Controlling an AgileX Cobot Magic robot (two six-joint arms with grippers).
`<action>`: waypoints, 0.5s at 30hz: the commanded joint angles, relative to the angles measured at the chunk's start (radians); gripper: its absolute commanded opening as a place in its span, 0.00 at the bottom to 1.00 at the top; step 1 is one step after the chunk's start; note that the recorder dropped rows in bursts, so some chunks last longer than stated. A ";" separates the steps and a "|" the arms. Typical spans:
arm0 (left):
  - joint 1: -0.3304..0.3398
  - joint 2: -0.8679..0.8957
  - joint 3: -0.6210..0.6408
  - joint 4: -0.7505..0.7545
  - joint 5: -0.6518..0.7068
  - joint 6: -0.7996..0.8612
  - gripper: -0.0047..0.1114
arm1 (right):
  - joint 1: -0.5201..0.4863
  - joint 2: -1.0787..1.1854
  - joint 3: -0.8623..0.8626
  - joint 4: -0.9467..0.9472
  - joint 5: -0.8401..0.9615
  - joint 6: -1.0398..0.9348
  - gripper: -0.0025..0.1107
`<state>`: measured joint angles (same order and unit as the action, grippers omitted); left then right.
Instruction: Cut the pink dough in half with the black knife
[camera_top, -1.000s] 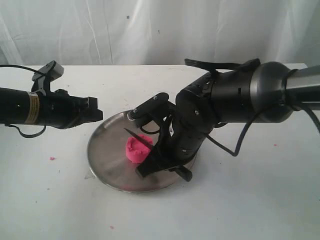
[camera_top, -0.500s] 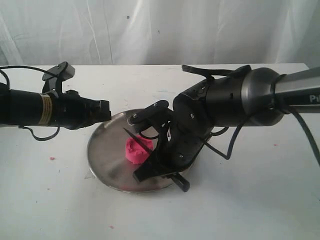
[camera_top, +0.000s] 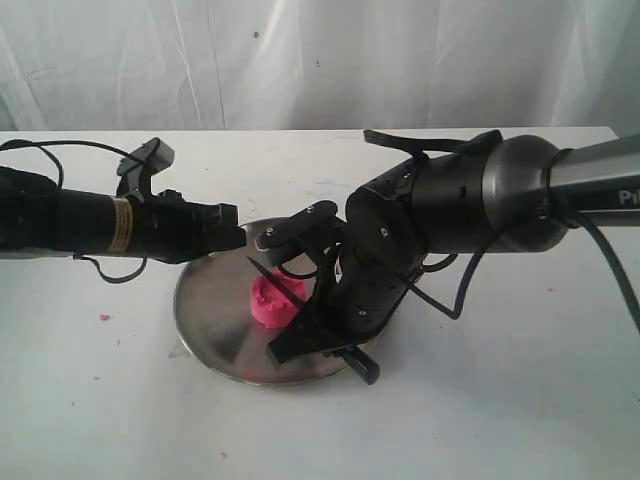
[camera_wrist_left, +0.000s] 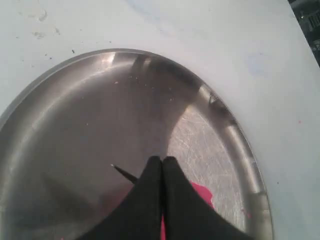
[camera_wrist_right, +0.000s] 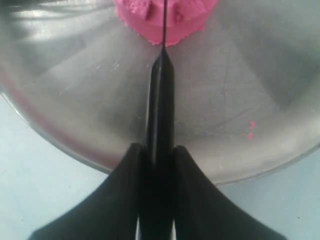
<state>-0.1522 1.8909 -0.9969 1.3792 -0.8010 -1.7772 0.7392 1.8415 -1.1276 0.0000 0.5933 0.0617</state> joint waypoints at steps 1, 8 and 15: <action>-0.002 0.025 -0.029 0.001 0.009 -0.020 0.04 | -0.003 0.000 0.000 0.009 0.012 -0.009 0.02; -0.026 0.048 -0.029 0.002 0.013 -0.018 0.04 | -0.003 0.000 0.000 0.007 0.011 -0.009 0.02; -0.060 0.084 -0.059 -0.014 0.029 0.001 0.04 | -0.003 0.000 0.000 0.007 0.014 -0.009 0.02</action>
<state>-0.2049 1.9670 -1.0401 1.3743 -0.7839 -1.7821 0.7392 1.8415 -1.1276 0.0055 0.5951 0.0617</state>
